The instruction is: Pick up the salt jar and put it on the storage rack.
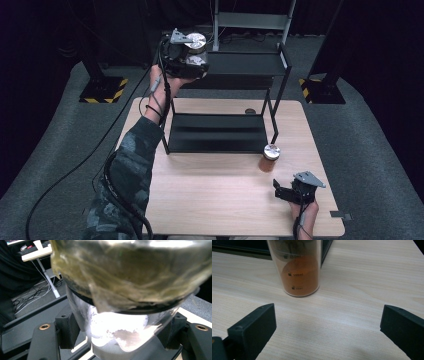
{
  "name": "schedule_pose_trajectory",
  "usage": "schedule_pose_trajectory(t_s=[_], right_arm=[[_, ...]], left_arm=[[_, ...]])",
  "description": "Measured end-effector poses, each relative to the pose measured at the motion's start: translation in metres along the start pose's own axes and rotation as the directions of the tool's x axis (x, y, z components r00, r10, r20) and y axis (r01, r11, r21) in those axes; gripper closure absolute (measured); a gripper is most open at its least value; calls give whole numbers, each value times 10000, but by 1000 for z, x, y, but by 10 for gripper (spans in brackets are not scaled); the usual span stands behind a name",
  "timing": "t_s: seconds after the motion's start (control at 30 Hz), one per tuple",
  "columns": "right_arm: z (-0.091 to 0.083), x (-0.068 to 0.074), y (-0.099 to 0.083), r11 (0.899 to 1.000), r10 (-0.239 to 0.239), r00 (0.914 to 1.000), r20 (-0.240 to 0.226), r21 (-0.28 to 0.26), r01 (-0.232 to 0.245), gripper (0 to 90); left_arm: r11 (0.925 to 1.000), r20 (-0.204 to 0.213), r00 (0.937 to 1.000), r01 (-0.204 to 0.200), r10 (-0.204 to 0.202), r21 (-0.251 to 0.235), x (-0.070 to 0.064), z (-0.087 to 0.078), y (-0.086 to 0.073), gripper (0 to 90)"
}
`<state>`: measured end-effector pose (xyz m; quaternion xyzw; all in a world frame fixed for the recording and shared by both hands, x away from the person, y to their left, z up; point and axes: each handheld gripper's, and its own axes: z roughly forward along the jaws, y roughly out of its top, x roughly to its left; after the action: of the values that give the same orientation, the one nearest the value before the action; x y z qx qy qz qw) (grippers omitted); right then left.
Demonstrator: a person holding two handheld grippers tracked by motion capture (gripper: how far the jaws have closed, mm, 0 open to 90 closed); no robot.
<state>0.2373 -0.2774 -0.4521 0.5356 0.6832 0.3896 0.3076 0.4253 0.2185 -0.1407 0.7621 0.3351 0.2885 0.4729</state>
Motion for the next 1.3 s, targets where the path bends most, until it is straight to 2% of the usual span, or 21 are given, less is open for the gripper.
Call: schedule_pose_trajectory(t_s=[0.1, 0.7, 1.13, 1.3], right_arm=[[0, 0, 0, 10000, -12, 10000, -7, 9, 12, 0], [0, 0, 0, 10000, -32, 10000, 4, -3, 32, 0], [0, 0, 0, 10000, -65, 10000, 3, -3, 65, 0], [0, 1, 0, 10000, -65, 10000, 7, -16, 65, 0]], left_arm=[[9999, 117, 9999, 67, -68, 87, 3, 4, 5, 304], [9981, -105, 9995, 301, -296, 536, 9, 26, 27, 304], [9937, -256, 9960, 878, -862, 697, 15, 45, 31, 304], [9926, -371, 9956, 886, -857, 825, 14, 51, 30, 304]])
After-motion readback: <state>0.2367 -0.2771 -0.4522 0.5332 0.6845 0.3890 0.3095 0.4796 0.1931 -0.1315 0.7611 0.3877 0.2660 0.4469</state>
